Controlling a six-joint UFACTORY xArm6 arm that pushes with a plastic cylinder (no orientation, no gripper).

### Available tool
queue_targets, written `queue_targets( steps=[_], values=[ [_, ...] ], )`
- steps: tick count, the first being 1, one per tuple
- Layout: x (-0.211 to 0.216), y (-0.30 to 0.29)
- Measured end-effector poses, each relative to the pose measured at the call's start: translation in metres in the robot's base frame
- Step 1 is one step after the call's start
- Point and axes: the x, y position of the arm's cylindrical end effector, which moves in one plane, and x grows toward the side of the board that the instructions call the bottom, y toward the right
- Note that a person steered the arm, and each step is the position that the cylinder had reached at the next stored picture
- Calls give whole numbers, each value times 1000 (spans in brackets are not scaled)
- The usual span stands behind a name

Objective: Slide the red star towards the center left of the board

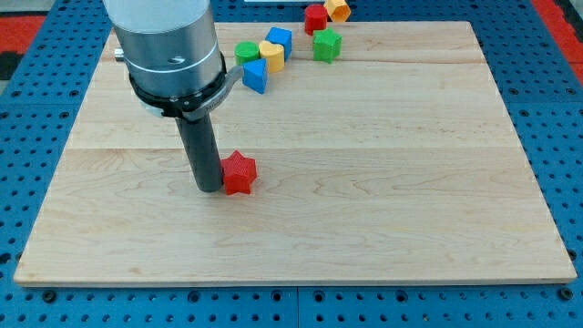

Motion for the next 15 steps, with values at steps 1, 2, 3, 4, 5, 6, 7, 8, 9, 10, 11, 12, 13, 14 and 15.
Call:
queue_targets(
  steps=[1, 2, 3, 4, 5, 6, 7, 8, 9, 10, 11, 12, 13, 14, 15],
  values=[
    [37, 17],
    [1, 20],
    [-38, -9],
    [-30, 11],
    [-13, 42],
    [-54, 81],
    [-90, 70],
    [-110, 27],
    [-104, -13],
    [-91, -8],
    [-108, -30],
    [-120, -75],
    [-119, -116],
    [-102, -79],
    [-89, -52]
  ],
)
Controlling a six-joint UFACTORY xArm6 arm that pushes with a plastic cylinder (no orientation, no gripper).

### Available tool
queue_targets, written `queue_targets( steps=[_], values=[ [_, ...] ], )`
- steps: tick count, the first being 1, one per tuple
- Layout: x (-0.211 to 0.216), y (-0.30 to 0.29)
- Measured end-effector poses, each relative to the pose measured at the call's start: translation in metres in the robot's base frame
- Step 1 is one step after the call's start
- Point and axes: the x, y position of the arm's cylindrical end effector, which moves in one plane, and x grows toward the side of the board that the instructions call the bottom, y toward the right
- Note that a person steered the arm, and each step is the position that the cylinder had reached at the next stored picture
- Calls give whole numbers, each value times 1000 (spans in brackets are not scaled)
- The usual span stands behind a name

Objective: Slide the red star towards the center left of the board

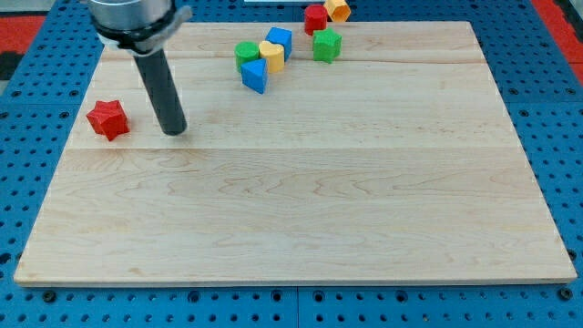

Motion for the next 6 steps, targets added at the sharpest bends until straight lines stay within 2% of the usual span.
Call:
queue_targets(
  steps=[1, 2, 5, 6],
  values=[
    [1, -51],
    [18, -55],
    [-9, -73],
    [-1, -66]
  ],
)
